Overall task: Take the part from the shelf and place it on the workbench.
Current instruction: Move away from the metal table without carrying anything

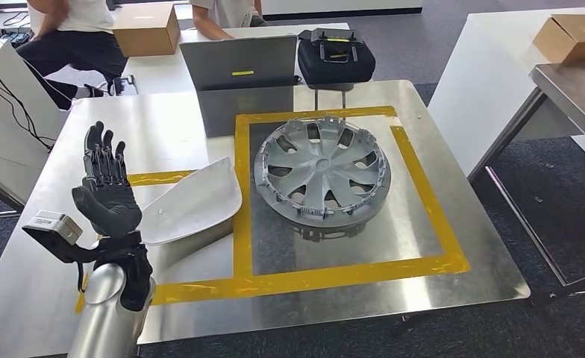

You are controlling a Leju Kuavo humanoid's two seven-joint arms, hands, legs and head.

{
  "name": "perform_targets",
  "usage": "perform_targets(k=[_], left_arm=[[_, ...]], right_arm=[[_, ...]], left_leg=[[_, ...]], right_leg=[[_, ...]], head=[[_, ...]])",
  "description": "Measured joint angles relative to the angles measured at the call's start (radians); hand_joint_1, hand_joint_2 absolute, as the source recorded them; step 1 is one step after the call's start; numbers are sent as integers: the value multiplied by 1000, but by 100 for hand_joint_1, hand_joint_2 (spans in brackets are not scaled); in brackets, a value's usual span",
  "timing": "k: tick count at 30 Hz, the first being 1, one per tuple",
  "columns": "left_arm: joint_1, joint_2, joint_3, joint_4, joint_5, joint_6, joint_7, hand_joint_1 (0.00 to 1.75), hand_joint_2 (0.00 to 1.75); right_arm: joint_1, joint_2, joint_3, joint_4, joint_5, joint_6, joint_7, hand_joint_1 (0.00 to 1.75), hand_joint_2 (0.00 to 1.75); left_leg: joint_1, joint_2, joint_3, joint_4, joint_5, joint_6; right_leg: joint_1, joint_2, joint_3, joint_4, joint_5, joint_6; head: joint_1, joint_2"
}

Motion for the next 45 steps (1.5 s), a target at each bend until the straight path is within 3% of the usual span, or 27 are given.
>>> perform_targets(k=[2, 3, 6, 8, 11, 13, 16, 17, 18, 19, 22, 24, 26, 27, 28, 29, 31, 32, 33, 34, 36, 38, 39, 42, 43, 45], left_arm=[[20, 0, -5, -9, -7, 4, 2, 0, 0], [28, 0, -7, -13, -11, 7, 4, 0, 0], [42, -1, -11, -25, -20, 11, 8, 0, 0], [47, -2, -13, -33, -27, 11, 10, 0, 0], [56, -2, -16, -40, -36, 13, 12, 0, 0], [60, -1, -16, -42, -41, 13, 14, 0, 0], [69, -1, -16, -43, -49, 13, 19, 0, 0], [73, -1, -16, -43, -52, 13, 21, 0, 0], [76, -1, -16, -43, -55, 13, 22, 0, 0], [78, -1, -16, -44, -57, 13, 23, 0, 0], [80, -1, -16, -52, -62, 13, 25, 0, 0], [85, -2, -16, -60, -66, 13, 25, 0, 0], [91, -2, -16, -67, -69, 13, 24, 0, 0], [93, -3, -17, -71, -70, 12, 24, 0, 0], [96, -4, -17, -76, -72, 11, 24, 0, 0], [100, -5, -17, -81, -73, 10, 24, 0, 0], [115, -6, -18, -92, -75, 10, 24, 0, 0], [123, -6, -18, -97, -76, 9, 24, 0, 0], [131, -6, -18, -103, -77, 9, 24, 0, 0], [139, -6, -19, -108, -78, 8, 24, 0, 0], [152, -6, -20, -121, -83, 4, 24, 0, 0], [160, -7, -23, -138, -92, -1, 24, 0, 0], [163, -7, -26, -146, -97, -3, 23, 0, 0], [177, -7, -36, -166, -110, -5, 24, 0, 0], [182, -7, -38, -172, -114, -5, 24, 0, 0], [190, -7, -42, -181, -118, -5, 25, 0, 0]], right_arm=[[2, 0, 0, 0, 1, 1, -1, 0, 0], [3, 0, 0, 0, 1, 2, -2, 0, 0], [2, -1, 0, 0, 2, 4, -4, 0, 0], [0, -1, 0, 0, 2, 7, -6, 0, 0], [-1, -1, 0, 0, 2, 10, -8, 0, 0], [-1, -1, 0, 0, 3, 13, -12, 0, 0], [-1, -1, 0, 0, 6, 15, -20, 0, 0], [-1, -1, 0, 0, 7, 16, -21, 0, 0], [-1, -1, 0, 0, 9, 17, -22, 0, 0], [-1, -1, 0, 0, 11, 18, -23, 0, 0], [0, 0, 0, 0, 17, 26, -35, 0, 0], [0, 1, 0, 0, 19, 31, -42, 0, 0], [0, 1, 0, 0, 19, 34, -45, 0, 0], [1, 1, 0, 0, 20, 35, -48, 0, 0], [2, 1, 0, 0, 20, 37, -52, 0, 0], [2, 1, 0, 0, 21, 39, -55, 0, 0], [1, 1, 1, 0, 23, 43, -62, 0, 0], [1, 1, 1, 0, 23, 44, -64, 0, 0], [1, 0, 1, 0, 23, 45, -66, 0, 0], [1, 0, 1, 0, 23, 46, -69, 0, 0], [0, 0, 2, 0, 23, 49, -78, 0, 0], [-1, 0, 2, 0, 23, 51, -90, 0, 0], [-1, 0, 2, 0, 23, 51, -96, 0, 0], [-1, 0, 2, 0, 22, 54, -112, 0, 0], [-2, 0, 2, 0, 23, 57, -114, 0, 0], [-2, 0, 3, 0, 26, 61, -114, 0, 0]], left_leg=[[2, 3, -8, 6, 0, -1], [4, 4, -11, 10, 0, -3], [11, 2, -23, 27, -5, -19], [11, -1, -31, 37, -6, -34], [12, -4, -37, 40, -3, -54], [14, -2, -54, 79, -40, -64], [14, 0, -115, 252, -153, -71], [14, 0, -125, 294, -170, -71], [14, 0, -119, 302, -166, -69], [13, 0, -93, 269, -143, -65], [6, 2, 29, 71, -75, -50], [-1, 3, 52, 18, -69, -44], [-3, 3, 41, 14, -53, -31], [-2, 4, 33, 13, -42, -22], [0, 6, 24, 10, -30, -14], [2, 7, 13, 8, -18, -9], [1, 9, -15, 9, 4, -3], [1, 9, -30, 11, 15, -3], [1, 10, -45, 14, 25, -4], [1, 10, -60, 18, 35, -6], [2, 10, -89, 28, 50, -12], [0, 10, -106, 38, 62, -22], [-1, 10, -109, 39, 69, -28], [1, 9, -116, 37, 82, -47], [1, 8, -124, 52, 62, -52], [5, 7, -152, 138, -27, -62]], right_leg=[[-5, 0, -39, 98, -33, 7], [-8, 0, -33, 96, -20, 11], [-14, 1, 64, -73, 54, 17], [-12, 6, 100, -142, 66, 5], [-9, 7, 92, -147, 67, -25], [-10, 3, 83, -152, 78, -43], [-6, -1, 60, -153, 96, -56], [-4, -2, 51, -152, 103, -56], [-2, -2, 42, -152, 110, -56], [0, -2, 33, -152, 118, -55], [3, -3, 14, -152, 141, -46], [2, -3, 13, -156, 156, -34], [-1, -2, 13, -162, 169, -19], [-3, -2, 9, -157, 160, -12], [-3, -2, 1, -138, 132, -7], [-4, -2, -12, -98, 87, -3], [-4, -1, -44, 23, -11, 4], [-4, -1, -51, 77, -34, 7], [-4, -2, -45, 106, -33, 8], [-4, -2, -23, 102, -13, 9], [-4, -2, 69, -5, 27, 5], [1, -1, 155, -130, 23, -8], [4, 0, 174, -163, 14, -16], [5, -3, 163, -178, 32, -39], [2, -4, 154, -182, 44, -47], [-1, -7, 129, -185, 66, -55]], head=[[1, 0], [1, 0], [2, 0], [4, 0], [2, 0], [-2, 0], [-8, 0], [-9, 0], [-10, 0], [-11, 0], [-11, 0], [-11, 0], [-12, 0], [-12, 0], [-10, 0], [-7, 0], [-3, 0], [-2, 0], [-1, 0], [-1, 0], [0, 0], [-1, 0], [-1, 0], [-2, 0], [-4, 0], [-10, 0]])
